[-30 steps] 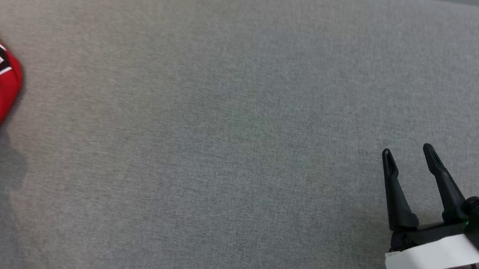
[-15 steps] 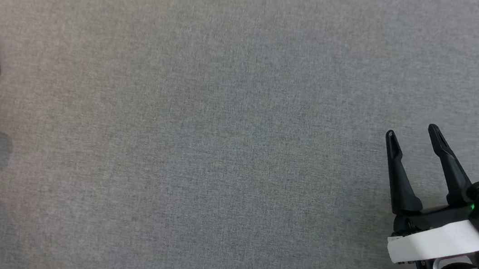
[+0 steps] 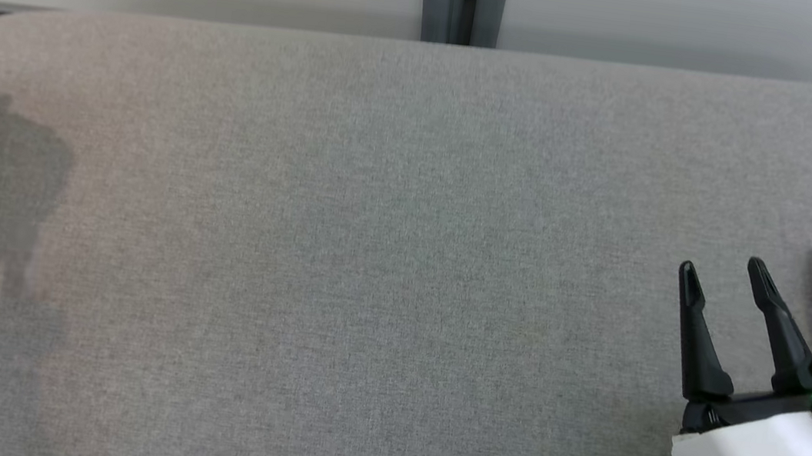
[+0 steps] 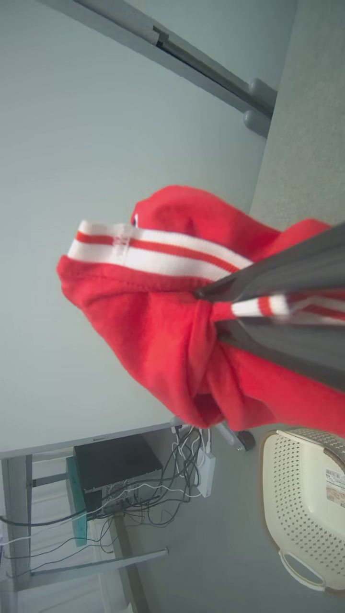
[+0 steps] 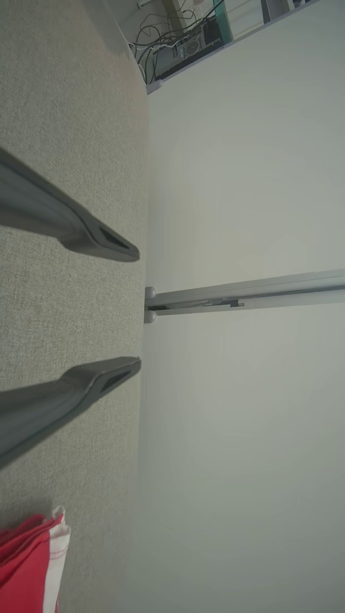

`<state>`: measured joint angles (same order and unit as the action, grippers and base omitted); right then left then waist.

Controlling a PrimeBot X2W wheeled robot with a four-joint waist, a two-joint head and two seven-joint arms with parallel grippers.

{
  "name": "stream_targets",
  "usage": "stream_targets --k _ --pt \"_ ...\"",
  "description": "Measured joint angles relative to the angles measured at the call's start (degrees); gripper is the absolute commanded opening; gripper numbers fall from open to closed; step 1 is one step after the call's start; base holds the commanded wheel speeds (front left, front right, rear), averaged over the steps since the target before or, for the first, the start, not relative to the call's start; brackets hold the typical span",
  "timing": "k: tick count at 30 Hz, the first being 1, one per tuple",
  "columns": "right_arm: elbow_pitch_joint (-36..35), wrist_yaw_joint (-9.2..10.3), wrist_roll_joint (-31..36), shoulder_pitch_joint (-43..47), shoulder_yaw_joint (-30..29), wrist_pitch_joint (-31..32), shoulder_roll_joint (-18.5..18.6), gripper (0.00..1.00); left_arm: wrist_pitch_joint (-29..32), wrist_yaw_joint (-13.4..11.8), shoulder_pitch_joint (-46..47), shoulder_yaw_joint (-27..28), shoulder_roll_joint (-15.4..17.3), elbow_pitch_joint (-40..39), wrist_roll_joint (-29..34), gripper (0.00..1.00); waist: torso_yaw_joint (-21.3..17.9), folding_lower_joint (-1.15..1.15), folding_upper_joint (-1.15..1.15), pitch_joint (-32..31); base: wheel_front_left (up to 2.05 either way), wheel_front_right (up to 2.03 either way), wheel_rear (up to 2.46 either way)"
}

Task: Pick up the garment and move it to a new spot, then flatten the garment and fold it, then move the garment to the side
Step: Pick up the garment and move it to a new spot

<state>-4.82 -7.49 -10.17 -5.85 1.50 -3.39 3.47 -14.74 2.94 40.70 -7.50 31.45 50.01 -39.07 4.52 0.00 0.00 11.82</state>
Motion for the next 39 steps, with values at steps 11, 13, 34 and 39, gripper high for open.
stream_targets --k 11,13,34,39 --pt "-0.4 0.0 -0.46 5.26 -1.52 0.35 -0.56 1.0 -0.09 -11.81 -30.23 5.81 -7.62 -40.95 6.46 0.0 -0.06 0.0 0.0 -5.84 0.0 0.0 0.0" --pt "-0.57 0.0 -0.7 5.37 -1.55 0.44 -0.59 1.0 1.19 -13.32 -34.59 5.41 -8.9 -45.59 6.26 0.0 -0.18 0.0 0.0 -6.27 0.0 0.0 0.0" --pt "0.14 0.0 -3.08 5.13 1.45 0.33 -0.68 1.0 10.21 -14.96 -38.51 -7.33 -11.25 -59.62 10.98 0.0 -8.24 0.0 0.0 -6.95 0.0 0.0 0.0" --pt "0.94 0.0 -4.0 4.11 3.87 -0.2 -0.64 1.0 9.67 -11.54 -34.71 -11.23 -13.14 -54.76 10.85 0.0 -13.83 0.0 0.0 -6.04 0.0 0.0 0.0"
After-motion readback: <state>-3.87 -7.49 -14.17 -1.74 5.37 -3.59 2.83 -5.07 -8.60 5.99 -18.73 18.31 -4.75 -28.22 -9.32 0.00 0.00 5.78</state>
